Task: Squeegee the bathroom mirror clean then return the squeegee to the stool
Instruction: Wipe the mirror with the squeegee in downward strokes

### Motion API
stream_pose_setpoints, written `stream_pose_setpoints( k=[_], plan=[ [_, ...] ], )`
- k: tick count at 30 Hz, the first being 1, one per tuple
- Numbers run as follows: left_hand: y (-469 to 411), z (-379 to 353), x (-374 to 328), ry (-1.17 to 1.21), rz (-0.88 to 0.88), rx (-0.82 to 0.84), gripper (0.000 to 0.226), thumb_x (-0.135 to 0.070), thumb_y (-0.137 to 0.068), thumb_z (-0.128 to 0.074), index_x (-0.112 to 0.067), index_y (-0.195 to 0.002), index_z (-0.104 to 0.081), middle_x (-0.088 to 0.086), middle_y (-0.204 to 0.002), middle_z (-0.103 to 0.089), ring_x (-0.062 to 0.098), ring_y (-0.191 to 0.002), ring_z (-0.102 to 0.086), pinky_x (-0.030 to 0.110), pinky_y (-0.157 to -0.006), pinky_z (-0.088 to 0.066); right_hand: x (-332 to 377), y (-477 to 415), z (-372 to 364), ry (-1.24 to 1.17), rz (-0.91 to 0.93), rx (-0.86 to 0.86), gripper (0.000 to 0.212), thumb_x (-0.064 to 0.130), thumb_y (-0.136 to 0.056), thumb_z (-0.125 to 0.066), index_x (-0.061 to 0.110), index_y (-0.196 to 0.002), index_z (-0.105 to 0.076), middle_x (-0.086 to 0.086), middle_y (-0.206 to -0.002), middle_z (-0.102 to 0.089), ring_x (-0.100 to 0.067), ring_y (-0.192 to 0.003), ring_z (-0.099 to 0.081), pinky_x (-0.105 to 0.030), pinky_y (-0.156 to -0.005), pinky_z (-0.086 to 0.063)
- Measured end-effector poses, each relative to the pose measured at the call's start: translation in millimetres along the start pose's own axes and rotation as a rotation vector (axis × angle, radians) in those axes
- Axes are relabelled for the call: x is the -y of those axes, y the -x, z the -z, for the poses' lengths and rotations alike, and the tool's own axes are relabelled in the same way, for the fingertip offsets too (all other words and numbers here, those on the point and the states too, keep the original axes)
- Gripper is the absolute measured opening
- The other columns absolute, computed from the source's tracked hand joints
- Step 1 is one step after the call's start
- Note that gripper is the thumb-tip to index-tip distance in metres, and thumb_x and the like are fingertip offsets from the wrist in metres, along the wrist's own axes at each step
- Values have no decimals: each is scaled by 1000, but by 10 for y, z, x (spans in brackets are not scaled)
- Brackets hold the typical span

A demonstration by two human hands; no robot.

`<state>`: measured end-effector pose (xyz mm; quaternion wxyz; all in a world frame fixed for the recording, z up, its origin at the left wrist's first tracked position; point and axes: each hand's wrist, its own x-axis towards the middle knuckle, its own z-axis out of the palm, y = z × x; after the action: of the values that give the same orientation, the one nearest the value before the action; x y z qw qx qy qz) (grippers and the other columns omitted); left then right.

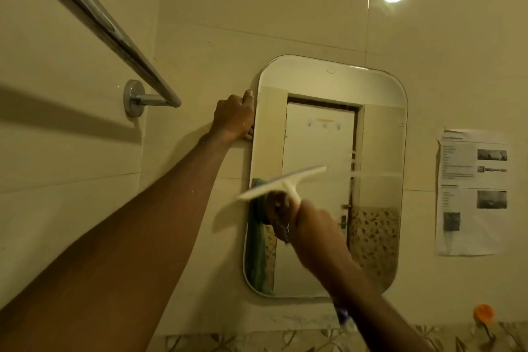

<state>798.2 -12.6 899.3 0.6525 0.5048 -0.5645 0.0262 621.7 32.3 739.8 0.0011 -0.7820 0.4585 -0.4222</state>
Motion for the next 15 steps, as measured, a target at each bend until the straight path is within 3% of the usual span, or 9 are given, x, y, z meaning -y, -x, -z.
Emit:
stream_pose_setpoints(
  k=[2, 4, 10, 15],
  plan=[
    [45, 10, -36, 12, 14, 7, 62, -48, -98, -32, 2, -86, -66, 23, -88, -69, 36, -77, -69, 47, -73, -61, -88, 120, 12, 39, -62, 54, 23, 35, -102, -40, 21, -97, -58, 7, -73, -58, -5, -57, -55, -14, -47, -42],
    [64, 13, -43, 6, 10, 14, 60, -46, -99, -34, 3, -87, -66, 22, -87, -70, 34, -71, -70, 45, -70, -61, -69, 27, 252, -46, -96, 64, 25, 35, -101, -41, 23, -85, -56, 5, -68, -56, -5, -52, -50, -16, -47, -41],
    [212, -45, 125, -145, -47, -15, 52, -40, -100, -40, -1, -78, -65, 18, -81, -70, 34, -74, -69, 42, -73, -59, -153, -919, 1120, -128, -40, -272, 43, 36, -104, -31, 11, -75, -52, -2, -58, -51, -7, -35, -46, -14, -33, -39],
    [242, -90, 186, -213, -100, -72, 50, -38, -100, -38, -7, -66, -58, 19, -77, -69, 35, -78, -66, 47, -78, -55, -405, -529, 571, -101, -128, -190, 40, 37, -103, -32, 13, -82, -57, 0, -62, -57, -8, -43, -50, -16, -38, -37]
  ],
)
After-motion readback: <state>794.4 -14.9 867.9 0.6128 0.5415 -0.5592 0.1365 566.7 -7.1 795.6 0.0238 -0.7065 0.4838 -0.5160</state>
